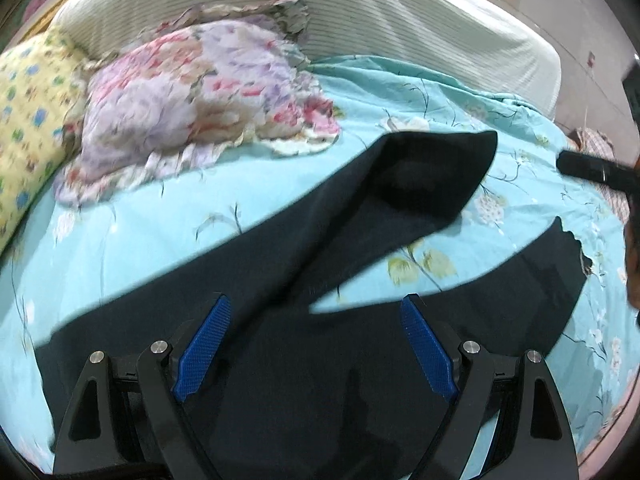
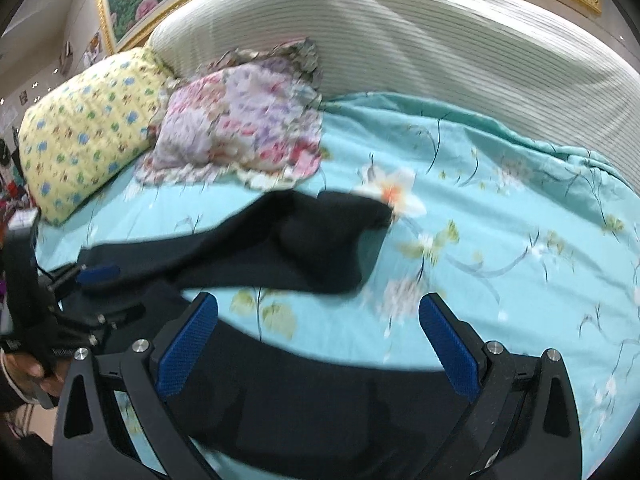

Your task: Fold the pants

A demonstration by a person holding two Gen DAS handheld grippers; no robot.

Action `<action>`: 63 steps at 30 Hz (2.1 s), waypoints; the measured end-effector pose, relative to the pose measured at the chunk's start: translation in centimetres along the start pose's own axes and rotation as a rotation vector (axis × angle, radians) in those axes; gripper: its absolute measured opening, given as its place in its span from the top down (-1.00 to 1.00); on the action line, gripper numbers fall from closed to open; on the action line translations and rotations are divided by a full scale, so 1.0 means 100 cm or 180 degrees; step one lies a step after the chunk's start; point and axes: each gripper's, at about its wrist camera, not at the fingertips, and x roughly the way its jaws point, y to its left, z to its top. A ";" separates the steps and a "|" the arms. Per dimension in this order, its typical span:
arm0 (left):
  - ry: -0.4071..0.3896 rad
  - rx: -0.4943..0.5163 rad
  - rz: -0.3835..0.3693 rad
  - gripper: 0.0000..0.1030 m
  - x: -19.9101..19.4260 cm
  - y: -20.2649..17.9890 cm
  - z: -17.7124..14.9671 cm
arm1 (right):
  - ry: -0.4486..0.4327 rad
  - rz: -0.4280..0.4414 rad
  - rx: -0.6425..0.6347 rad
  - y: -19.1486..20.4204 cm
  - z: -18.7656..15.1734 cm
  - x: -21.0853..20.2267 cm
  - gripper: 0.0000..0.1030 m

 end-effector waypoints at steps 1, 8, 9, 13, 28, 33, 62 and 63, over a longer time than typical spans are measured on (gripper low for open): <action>0.0012 0.0053 -0.0020 -0.70 0.004 0.000 0.007 | 0.0000 0.0000 0.0033 -0.003 0.008 0.002 -0.96; 0.0124 0.0246 -0.0126 -0.70 0.035 0.006 0.045 | 0.0183 0.0048 0.0362 -0.034 0.066 0.030 -0.95; 0.0138 0.0250 -0.0144 -0.70 0.040 0.007 0.050 | 0.0210 0.0061 0.0371 -0.036 0.074 0.036 -0.95; 0.0154 0.0307 -0.0213 -0.70 0.059 0.009 0.067 | 0.0392 0.0060 0.0322 -0.038 0.093 0.064 -0.84; 0.0410 0.0704 -0.0349 -0.08 0.127 -0.014 0.087 | 0.1070 -0.0089 0.0021 -0.034 0.091 0.157 0.62; 0.0521 0.0710 -0.0427 0.68 0.124 -0.019 0.082 | 0.0720 -0.0099 0.0455 -0.067 0.081 0.117 0.67; 0.0212 0.0684 -0.0804 0.88 0.008 -0.030 0.002 | 0.0231 0.0225 0.2405 -0.106 -0.105 -0.011 -0.21; 0.0194 0.0680 -0.0803 0.88 0.007 -0.030 0.004 | 0.0175 0.0329 0.2494 -0.104 -0.112 -0.008 -0.21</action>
